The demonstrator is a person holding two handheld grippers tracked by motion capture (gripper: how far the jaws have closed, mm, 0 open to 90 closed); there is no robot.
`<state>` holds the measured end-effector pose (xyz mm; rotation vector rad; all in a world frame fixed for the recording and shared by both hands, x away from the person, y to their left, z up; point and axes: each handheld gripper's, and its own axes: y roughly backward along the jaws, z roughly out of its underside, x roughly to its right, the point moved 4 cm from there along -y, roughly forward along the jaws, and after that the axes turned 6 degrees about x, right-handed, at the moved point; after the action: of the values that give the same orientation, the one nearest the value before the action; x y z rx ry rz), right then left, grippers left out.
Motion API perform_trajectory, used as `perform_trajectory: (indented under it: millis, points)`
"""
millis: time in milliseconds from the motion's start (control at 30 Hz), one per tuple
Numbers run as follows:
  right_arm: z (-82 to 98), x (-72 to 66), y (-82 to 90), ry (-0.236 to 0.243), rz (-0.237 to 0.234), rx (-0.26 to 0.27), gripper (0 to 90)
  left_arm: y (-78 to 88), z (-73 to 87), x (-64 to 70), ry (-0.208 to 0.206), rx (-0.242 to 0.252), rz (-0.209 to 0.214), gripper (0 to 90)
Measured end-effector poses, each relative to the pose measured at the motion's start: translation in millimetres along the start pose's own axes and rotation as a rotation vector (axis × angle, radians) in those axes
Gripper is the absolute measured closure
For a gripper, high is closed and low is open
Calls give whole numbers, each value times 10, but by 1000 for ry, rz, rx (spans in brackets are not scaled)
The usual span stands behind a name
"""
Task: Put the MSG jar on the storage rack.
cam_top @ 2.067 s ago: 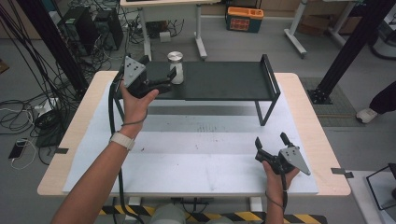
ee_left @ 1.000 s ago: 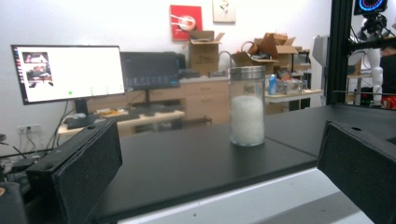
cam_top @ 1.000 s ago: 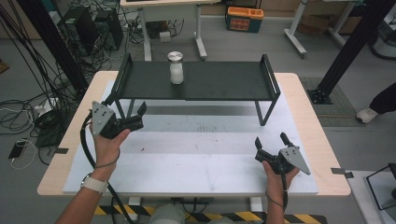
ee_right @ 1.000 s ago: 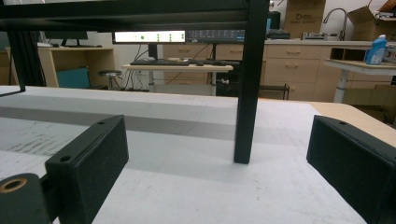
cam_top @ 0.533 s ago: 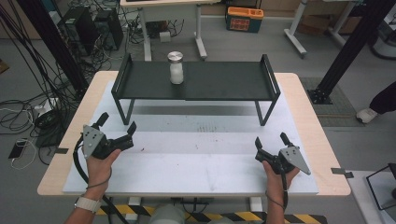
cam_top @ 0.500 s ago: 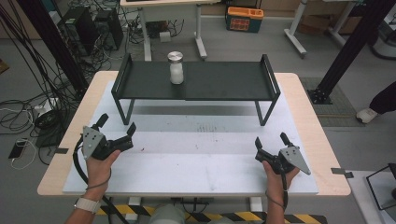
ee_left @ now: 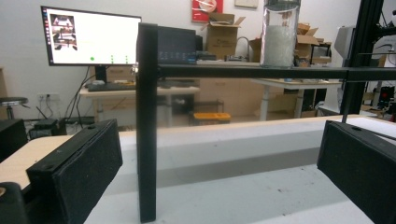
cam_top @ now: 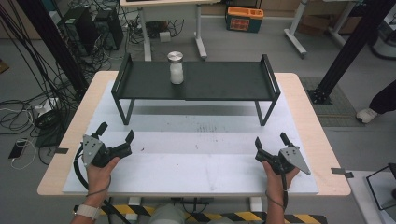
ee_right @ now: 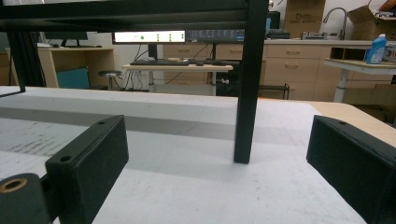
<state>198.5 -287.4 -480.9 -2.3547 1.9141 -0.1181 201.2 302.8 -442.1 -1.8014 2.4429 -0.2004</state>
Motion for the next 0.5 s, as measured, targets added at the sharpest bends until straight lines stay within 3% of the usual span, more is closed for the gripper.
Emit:
perform_trajectory:
  millis: [500]
  points:
    - [-6,-3,-4,-1,2,-5,57,79,187,-11,10,-25,-11,5]
